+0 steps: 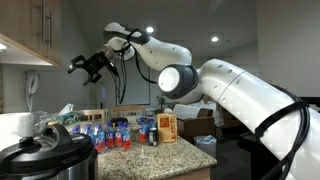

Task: Put the lid on the cooker

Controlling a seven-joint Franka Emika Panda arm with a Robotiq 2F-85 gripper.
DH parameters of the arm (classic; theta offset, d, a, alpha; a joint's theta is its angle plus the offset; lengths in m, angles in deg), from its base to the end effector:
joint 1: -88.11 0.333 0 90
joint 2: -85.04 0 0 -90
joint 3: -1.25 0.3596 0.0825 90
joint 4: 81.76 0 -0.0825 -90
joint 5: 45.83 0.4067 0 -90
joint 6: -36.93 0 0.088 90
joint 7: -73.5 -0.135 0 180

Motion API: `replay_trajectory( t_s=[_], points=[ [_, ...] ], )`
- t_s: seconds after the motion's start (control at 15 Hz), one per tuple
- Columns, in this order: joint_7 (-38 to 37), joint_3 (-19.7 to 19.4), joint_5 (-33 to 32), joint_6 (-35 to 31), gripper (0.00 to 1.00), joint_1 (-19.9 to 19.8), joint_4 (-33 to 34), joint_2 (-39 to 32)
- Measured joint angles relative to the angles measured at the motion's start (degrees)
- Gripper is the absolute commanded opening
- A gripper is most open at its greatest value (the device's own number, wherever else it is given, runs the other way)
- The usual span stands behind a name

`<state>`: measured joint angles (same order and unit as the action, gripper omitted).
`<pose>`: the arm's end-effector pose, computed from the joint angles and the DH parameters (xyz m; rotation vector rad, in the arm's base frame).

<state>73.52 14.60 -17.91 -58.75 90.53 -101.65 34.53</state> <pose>0.7984 0.1562 0.6578 -2.3786 -0.2586 -0.4906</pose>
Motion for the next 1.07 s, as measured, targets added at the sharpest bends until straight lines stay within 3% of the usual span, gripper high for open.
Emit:
replay_trajectory(
  t_s=[0.33, 0.87, 1.07],
  points=[
    [-9.3, -3.4, -8.2, -4.0, 1.00, 0.8, 0.0, 2.1],
    [-26.5, -11.6, -19.5, -4.0, 1.00, 2.4, 0.0, 4.4],
    [-28.8, -13.0, -20.5, -3.9, 1.00, 2.9, 0.0, 4.7]
  ],
)
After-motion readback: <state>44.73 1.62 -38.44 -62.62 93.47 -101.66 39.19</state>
